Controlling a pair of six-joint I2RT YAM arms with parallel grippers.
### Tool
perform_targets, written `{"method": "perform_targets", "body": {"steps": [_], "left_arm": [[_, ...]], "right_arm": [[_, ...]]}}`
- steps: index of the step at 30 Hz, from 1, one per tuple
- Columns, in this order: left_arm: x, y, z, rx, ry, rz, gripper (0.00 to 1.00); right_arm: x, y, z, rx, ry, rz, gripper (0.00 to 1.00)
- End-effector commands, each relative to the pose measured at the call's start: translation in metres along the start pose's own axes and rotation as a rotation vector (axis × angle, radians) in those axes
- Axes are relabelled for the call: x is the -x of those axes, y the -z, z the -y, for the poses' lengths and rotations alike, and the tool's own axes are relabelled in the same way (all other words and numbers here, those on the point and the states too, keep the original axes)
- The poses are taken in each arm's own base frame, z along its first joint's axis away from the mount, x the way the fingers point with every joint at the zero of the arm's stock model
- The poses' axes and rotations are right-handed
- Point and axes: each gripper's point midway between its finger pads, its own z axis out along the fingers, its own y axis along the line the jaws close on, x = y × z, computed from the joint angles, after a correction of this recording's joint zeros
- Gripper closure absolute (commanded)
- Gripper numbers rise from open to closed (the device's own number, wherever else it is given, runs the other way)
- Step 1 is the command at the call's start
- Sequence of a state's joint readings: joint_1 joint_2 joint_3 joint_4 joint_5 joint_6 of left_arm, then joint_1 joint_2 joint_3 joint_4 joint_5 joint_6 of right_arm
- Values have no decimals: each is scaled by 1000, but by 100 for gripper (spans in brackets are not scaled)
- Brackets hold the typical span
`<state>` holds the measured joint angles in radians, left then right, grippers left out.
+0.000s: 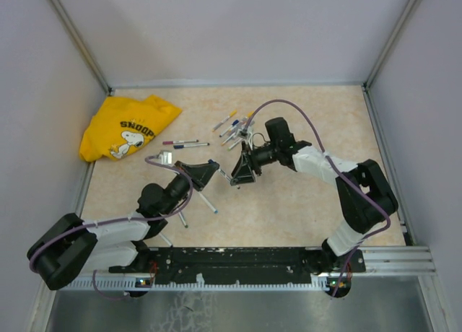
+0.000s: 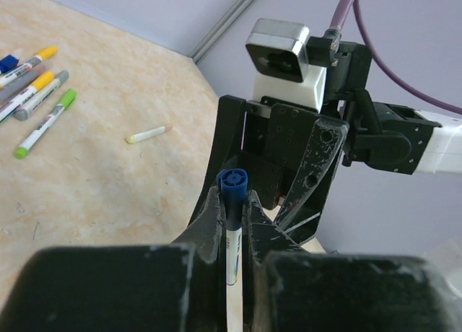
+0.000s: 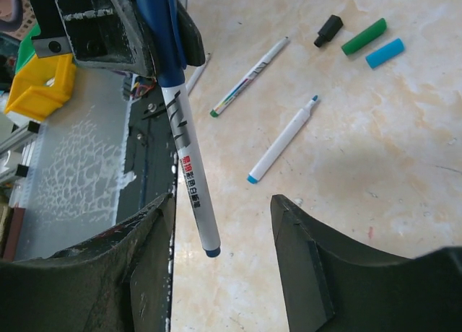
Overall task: Open the pen caps
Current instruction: Open the pen cap from the pen.
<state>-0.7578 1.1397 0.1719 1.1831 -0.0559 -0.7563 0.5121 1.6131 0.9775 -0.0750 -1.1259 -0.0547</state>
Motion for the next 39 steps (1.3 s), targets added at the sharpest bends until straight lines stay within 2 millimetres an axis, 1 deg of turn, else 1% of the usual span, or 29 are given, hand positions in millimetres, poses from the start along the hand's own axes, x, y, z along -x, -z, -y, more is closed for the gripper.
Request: {"method": "perform_targets", "body": {"steps": [1,13,18,19,22,23,25,26,27,33,34,37,39], "left_arm": [[17,1,26,-112,-26,66,100],[17,2,32,-143,-25,63,100],[14,-1,33,-154,-25,51,100],[14,-1,33,-152,-26,50,100],[13,-1,31,-145,-26,51,100],[13,-2,29,-138,-26,51,98],[13,-2,25,-112,-18,54,87],[13,-3,22,-97,-12,52,83],[13,-3,20,-86,-8,54,79],[11,-7,4,24,8,32,64],[10,-8,2,40,10,22,62],[9,-11,1,54,4,6,62],[7,-11,0,54,2,1,65]], "right_arm": [[16,-6,-20,75,86,21,44],[16,-9,-22,86,65,27,44],[16,-13,-26,97,69,21,47],[16,-13,-27,101,68,18,49],[16,-14,-30,109,86,9,59],[15,-15,-31,109,89,5,68],[16,-15,-32,110,100,2,86],[16,-16,-32,107,104,0,98],[16,-15,-31,97,110,0,100],[17,-17,-23,16,144,-9,100],[16,-18,-23,6,147,-12,100],[15,-22,-20,-24,158,-24,100],[15,-24,-20,-33,166,-30,100]]}}
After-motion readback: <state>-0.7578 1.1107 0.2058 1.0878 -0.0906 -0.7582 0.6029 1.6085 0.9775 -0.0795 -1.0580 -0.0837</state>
